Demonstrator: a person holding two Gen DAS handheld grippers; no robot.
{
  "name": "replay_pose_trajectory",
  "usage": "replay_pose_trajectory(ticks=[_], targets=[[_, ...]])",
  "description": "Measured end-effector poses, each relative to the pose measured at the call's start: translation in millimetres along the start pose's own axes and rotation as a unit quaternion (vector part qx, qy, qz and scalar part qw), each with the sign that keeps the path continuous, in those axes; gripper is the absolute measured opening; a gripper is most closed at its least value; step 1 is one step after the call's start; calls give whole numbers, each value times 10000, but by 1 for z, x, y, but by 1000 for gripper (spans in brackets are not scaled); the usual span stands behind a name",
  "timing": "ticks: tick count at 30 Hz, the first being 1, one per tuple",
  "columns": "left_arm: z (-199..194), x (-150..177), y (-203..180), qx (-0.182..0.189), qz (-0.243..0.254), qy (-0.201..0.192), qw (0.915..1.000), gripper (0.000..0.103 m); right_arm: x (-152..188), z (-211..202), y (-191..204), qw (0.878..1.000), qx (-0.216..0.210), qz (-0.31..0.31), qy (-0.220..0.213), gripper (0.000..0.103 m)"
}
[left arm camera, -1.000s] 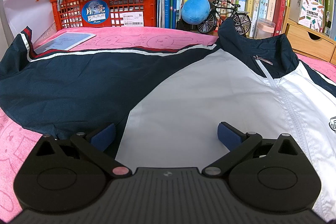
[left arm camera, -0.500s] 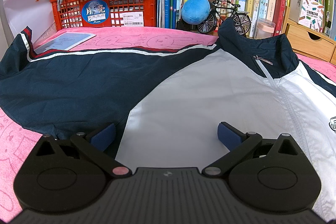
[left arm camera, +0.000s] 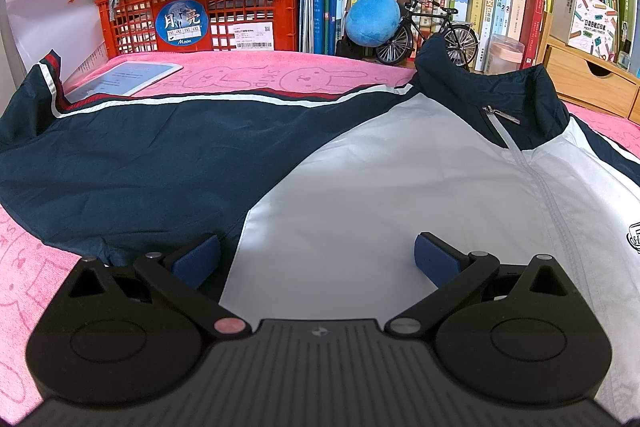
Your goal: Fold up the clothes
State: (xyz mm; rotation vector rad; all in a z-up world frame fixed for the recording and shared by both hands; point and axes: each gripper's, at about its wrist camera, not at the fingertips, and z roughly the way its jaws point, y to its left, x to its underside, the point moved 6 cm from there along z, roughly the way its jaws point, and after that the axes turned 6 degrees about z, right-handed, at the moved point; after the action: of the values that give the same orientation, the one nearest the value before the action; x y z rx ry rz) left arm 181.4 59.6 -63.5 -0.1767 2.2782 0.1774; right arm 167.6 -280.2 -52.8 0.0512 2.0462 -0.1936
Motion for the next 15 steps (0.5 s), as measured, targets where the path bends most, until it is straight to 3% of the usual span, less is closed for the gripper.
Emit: replay_pose_trajectory(ticks=[2, 5, 9, 12, 15], targets=[[1, -4, 3, 25, -74, -6, 10000, 103, -1, -1, 1, 10000, -3, -33, -38, 103], [-8, -15, 27, -189, -30, -431, 9989, 103, -2, -2, 2, 9999, -24, -52, -99, 103], [-5, -50, 100, -1298, -13, -869, 9877, 103, -2, -4, 3, 9998, -41, -110, -134, 103], [12, -71, 173, -2097, -661, -815, 9721, 103, -2, -5, 5, 9997, -40, -173, -150, 103], [37, -75, 238, -2763, -1515, -478, 9478, 103, -1, -4, 7, 9997, -29, -232, -118, 103]])
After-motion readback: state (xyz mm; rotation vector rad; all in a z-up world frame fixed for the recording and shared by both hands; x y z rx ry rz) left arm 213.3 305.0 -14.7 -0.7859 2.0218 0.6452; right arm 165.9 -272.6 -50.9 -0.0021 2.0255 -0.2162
